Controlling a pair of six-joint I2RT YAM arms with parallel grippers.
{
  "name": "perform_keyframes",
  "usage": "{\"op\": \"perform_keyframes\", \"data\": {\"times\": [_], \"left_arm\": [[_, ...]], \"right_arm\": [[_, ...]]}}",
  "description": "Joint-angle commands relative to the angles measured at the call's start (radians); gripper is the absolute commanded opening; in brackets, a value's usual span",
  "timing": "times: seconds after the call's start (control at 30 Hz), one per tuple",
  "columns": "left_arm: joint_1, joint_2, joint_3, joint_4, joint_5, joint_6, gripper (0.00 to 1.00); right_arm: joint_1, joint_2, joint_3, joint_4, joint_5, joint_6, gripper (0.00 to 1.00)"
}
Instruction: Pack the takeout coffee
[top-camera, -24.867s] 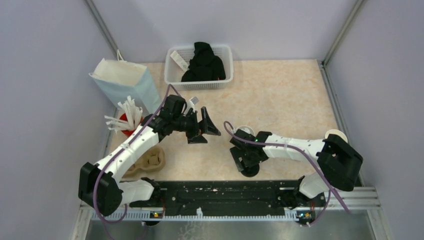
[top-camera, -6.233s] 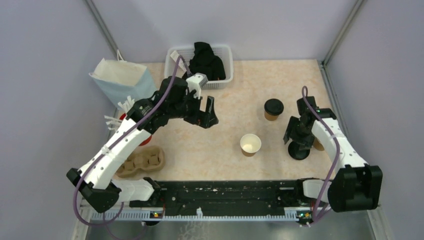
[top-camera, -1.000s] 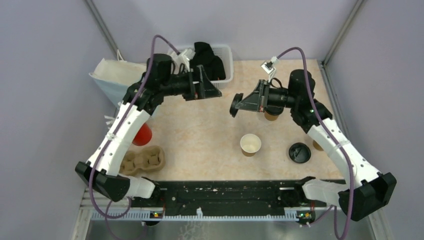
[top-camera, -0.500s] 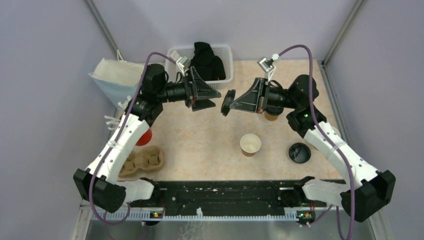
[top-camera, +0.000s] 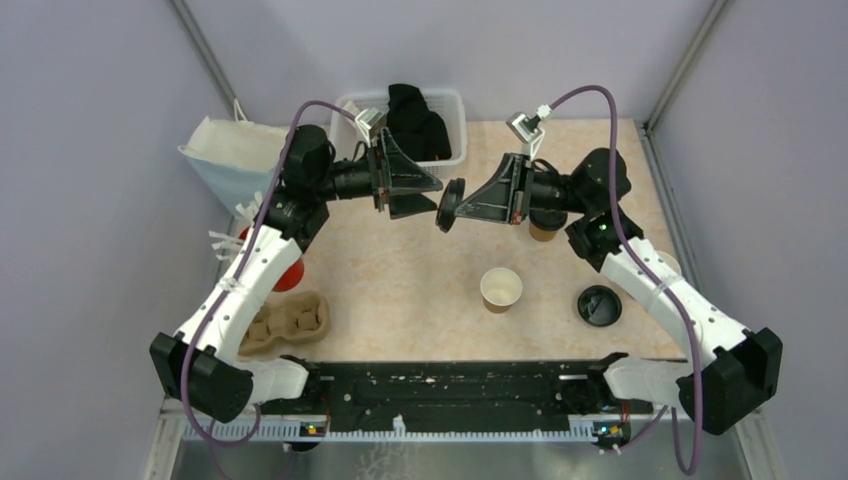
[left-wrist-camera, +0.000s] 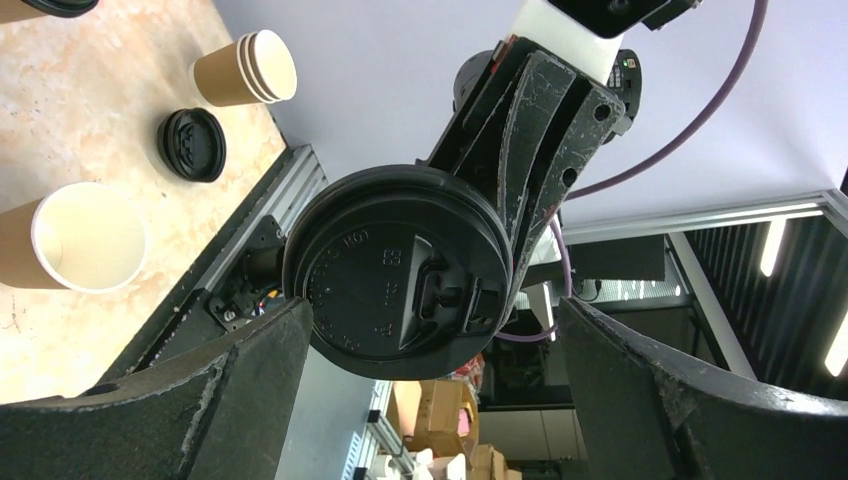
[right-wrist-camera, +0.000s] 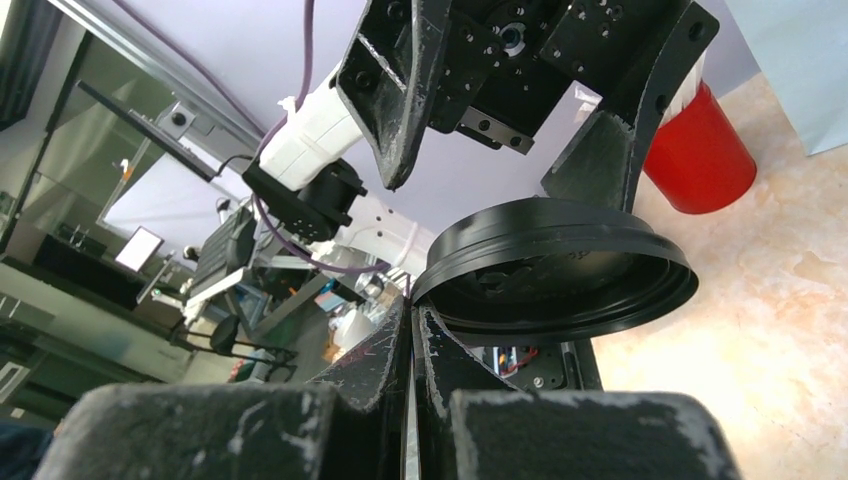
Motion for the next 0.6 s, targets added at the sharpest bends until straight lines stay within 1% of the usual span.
{"op": "perform_keyframes", "data": {"times": [0.0,0.33,0.47,0.57], "left_arm": [[-0.007,0.01,-0.011,0.04,0.046,-0.046,0.98],[-0.011,0.017,-0.037,0.018,0.053,-0.041,0.98],[-0.011,0.012,-0.052,0.07,0.067,-0.076,0.98],[-0.011,0.012,-0.051,0.08,0.07,-0.084,0.98]], "right_arm": [[0.016,0.012,0.054,0.086,-0.016,0.007,0.0],[0.026,0.019,0.068,0.1,-0.016,0.013,0.0],[0.029,0.024,0.063,0.107,-0.016,0.013,0.0],[0.03,0.031,0.052,0.126,-0.018,0.018,0.0]]}}
